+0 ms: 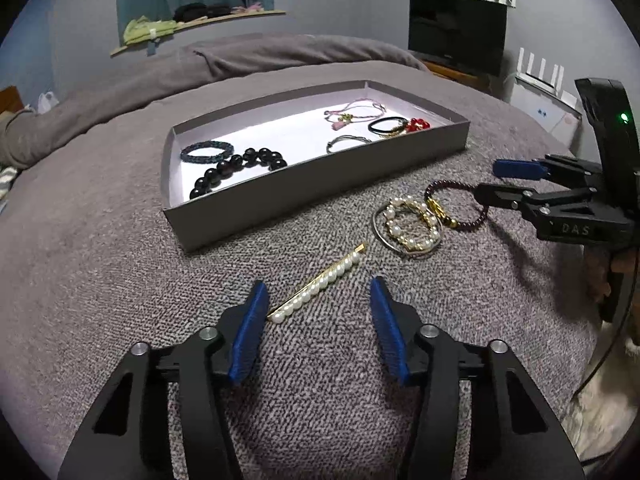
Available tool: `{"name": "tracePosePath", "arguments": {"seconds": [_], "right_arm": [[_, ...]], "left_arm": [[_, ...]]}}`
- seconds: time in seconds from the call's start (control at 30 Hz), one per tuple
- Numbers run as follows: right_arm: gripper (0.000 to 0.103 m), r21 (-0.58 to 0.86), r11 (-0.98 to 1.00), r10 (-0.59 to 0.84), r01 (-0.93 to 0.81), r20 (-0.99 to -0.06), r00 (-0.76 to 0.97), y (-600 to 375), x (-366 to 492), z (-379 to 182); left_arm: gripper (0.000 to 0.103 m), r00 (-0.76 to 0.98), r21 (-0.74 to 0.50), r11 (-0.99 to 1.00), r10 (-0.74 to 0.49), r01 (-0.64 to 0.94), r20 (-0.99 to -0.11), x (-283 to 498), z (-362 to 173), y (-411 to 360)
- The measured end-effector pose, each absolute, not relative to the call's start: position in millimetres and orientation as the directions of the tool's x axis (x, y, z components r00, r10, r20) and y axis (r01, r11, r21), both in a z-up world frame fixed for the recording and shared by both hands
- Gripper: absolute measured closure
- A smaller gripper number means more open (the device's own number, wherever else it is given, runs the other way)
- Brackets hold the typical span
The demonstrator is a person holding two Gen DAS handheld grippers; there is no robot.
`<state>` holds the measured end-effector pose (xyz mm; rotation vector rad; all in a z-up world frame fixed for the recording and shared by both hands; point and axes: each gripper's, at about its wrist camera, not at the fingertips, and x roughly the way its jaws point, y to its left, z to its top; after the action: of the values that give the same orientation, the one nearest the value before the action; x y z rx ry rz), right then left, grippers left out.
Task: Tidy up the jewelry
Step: 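Grasp the pearl hairpin with left tool while right tool grasps dark red bead bracelet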
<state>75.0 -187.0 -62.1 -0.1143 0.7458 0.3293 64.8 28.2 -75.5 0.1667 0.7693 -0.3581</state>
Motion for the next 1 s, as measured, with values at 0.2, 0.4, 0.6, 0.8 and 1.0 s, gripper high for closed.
{"name": "tracePosePath", "arguments": {"seconds": [0.2, 0.4, 0.6, 0.8, 1.0], "right_arm": [[0.051, 0.034, 0.939, 0.270, -0.342, -0.689, 0.672, -182.9, 76.3, -64.2], [0.063, 0.036, 0.933, 0.277, -0.357, -0.705, 0.653, -176.0, 78.8, -67.7], [0.077, 0.027, 0.923, 0.285, -0.383, -0.717, 0.636, -170.0, 75.9, -69.6], [0.080, 0.029, 0.924, 0.285, -0.382, -0.718, 0.635, -168.9, 76.1, -69.6], [0.080, 0.030, 0.927, 0.282, -0.375, -0.716, 0.639, -168.9, 76.5, -69.7]], "left_arm": [[0.058, 0.658, 0.033, 0.920, -0.254, 0.390, -0.709, 64.8, -77.0, 23.7], [0.065, 0.651, 0.038, 0.913, -0.260, 0.406, -0.713, 64.5, -78.1, 21.4], [0.076, 0.646, 0.041, 0.905, -0.271, 0.424, -0.714, 62.7, -77.4, 18.7], [0.076, 0.665, 0.084, 0.898, -0.253, 0.431, -0.702, 63.7, -78.3, 12.9], [0.074, 0.671, 0.073, 0.902, -0.260, 0.426, -0.695, 74.3, -75.4, 8.4]]}}
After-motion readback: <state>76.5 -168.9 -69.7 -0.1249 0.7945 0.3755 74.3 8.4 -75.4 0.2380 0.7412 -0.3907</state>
